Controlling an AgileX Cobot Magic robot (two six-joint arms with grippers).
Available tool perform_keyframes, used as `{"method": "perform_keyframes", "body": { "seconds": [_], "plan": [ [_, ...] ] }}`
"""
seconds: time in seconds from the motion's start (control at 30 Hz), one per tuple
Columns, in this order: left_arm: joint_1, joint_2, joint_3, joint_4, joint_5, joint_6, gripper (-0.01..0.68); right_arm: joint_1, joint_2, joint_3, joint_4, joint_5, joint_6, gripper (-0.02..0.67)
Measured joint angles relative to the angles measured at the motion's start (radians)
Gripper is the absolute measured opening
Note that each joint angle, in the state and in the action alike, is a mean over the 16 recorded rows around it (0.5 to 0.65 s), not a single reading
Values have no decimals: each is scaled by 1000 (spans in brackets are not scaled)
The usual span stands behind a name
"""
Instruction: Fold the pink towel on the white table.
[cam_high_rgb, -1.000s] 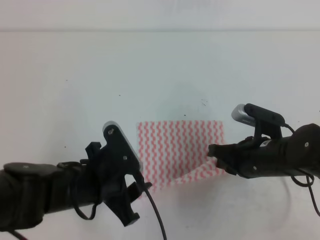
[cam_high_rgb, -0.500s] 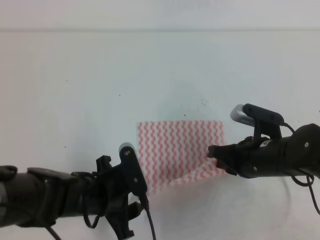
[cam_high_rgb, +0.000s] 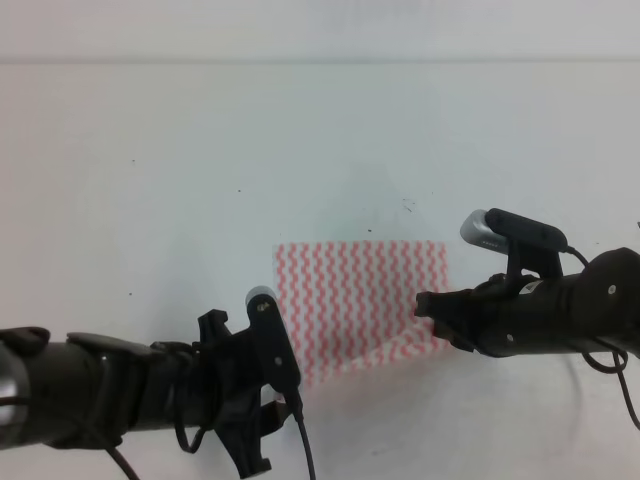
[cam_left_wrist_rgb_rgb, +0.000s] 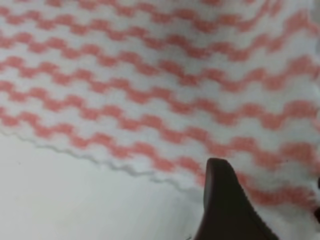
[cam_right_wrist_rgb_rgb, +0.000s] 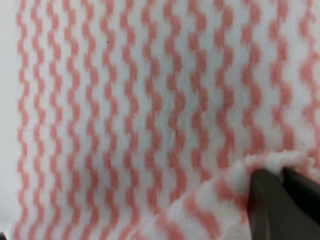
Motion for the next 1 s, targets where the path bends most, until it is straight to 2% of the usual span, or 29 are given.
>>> {"method": "perform_keyframes", "body": {
  "seconds": [0.3,0.67,0.87,1.0],
  "plan": [
    [0,6,-2,0,-32,-23,231,0,2,0,0,0,-1,-16],
    [0,1,-2,-1,-38,-50,49,0,0,0,0,0,-1,-16],
    [0,-10,0,-3,-23,-50,-3,0,2,0,0,0,-1,-16],
    [1,-17,-5,-4,-13,-53,-3,0,3,0,0,-2,-1,-16]
  ]
}}
